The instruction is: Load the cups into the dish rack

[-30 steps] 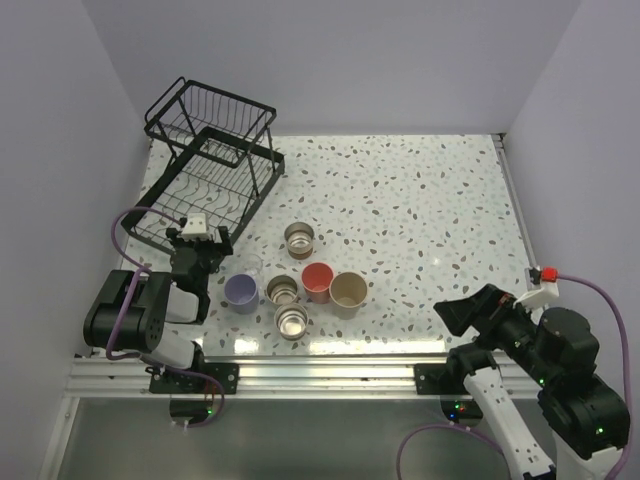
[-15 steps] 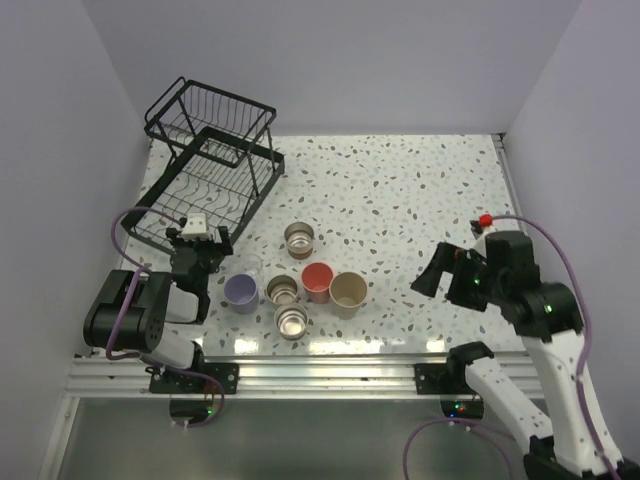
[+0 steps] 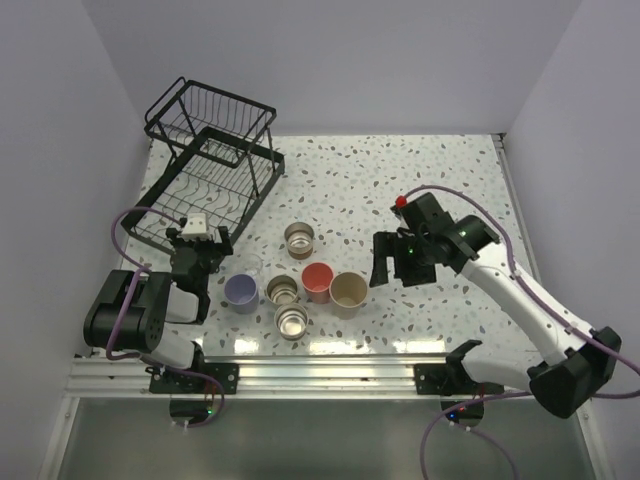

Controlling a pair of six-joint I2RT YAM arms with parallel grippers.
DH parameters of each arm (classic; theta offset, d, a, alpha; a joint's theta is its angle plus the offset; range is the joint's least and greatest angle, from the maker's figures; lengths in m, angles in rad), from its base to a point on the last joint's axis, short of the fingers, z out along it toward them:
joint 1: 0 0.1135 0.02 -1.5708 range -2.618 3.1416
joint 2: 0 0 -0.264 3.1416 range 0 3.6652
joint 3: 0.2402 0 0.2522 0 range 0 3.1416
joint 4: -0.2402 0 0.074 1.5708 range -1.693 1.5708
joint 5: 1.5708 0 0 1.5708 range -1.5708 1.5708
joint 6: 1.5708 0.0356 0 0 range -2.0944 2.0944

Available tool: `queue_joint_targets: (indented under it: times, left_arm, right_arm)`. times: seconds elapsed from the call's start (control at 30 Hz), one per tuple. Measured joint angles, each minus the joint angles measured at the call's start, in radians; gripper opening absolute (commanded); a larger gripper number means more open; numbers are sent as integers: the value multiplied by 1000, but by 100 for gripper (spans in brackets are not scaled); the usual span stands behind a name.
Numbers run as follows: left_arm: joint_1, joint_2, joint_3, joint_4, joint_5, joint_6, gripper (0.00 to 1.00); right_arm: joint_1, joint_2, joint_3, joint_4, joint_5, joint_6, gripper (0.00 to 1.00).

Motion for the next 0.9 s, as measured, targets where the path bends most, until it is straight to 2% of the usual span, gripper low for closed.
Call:
queue_joint_targets:
  times: [0.23,0.3,0.37,0.53,0.73,0.83,0.9]
  left_arm:
    - [0,-1,0,-2,-13,-1,100]
    - [0,-21,15,-47,-48,-6,100]
    - [0,-58,83,-172,-86,-13,100]
    - [0,-80,364,-495,-128,-40,100]
    - [0,-196,454,-821,-110,-119,100]
    - [0,-203,560,-1021,-55,-193,100]
    - [1,-196,637,-1138,-14,-238,100]
  right_arm:
    - [23,111,21,87,3,21,77]
    - [32,158,30,117,0,20,75]
    - [42,198,30,140,-2,12,71]
    - [59,231,12,187,-5,-11,67]
    - [64,227,-45,217,-13,-23,66]
    - [65,222,-63,223,-28,-32,66]
    - [65,219,-67,228,-30,-40,62]
